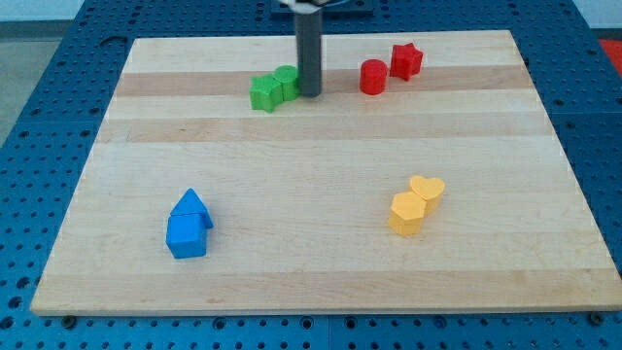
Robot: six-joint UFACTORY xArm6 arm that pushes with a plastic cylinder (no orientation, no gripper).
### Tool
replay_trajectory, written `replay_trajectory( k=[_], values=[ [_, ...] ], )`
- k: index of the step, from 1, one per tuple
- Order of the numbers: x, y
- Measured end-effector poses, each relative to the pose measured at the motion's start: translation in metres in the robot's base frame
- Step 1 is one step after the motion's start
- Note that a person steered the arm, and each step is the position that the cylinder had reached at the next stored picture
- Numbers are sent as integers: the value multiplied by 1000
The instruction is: Separate the green star from the green circle
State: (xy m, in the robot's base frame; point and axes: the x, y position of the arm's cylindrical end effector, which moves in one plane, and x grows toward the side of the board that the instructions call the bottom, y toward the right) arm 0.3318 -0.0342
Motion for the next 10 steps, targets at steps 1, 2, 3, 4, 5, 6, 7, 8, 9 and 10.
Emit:
replay_trajectory(
  k=[1,2,3,4,5,6,7,8,9,10],
  values=[
    [44,-37],
    [51,-37],
    [23,-15],
    [-12,-1],
    [-38,-1],
    [-51,-6],
    [-87,15],
    [-112,11],
    [-85,-6],
    [-31,-7]
  ],
)
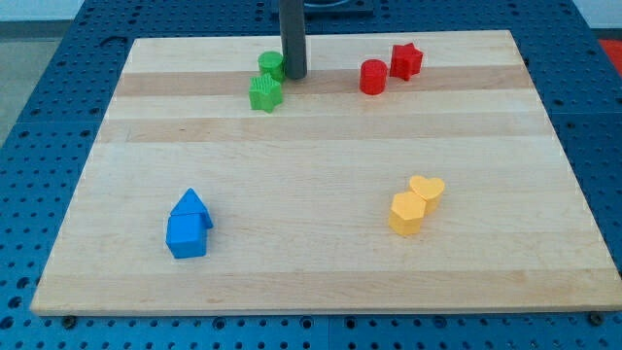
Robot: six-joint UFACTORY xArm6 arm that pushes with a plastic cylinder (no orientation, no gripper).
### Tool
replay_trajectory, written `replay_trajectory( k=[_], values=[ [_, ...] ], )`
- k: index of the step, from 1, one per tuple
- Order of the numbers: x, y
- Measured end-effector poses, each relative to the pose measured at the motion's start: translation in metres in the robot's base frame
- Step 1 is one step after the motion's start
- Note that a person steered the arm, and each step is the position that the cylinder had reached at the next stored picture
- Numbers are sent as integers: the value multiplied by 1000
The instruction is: Separate the green star from the green circle
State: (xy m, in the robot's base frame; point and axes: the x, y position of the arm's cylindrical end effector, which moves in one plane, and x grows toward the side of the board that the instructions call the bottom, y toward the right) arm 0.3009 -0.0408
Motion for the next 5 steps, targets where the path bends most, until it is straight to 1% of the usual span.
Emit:
replay_trajectory(
  k=[1,2,3,4,5],
  values=[
    [39,0],
    [33,2],
    [33,-26],
    [33,-102],
    [33,-124]
  ],
)
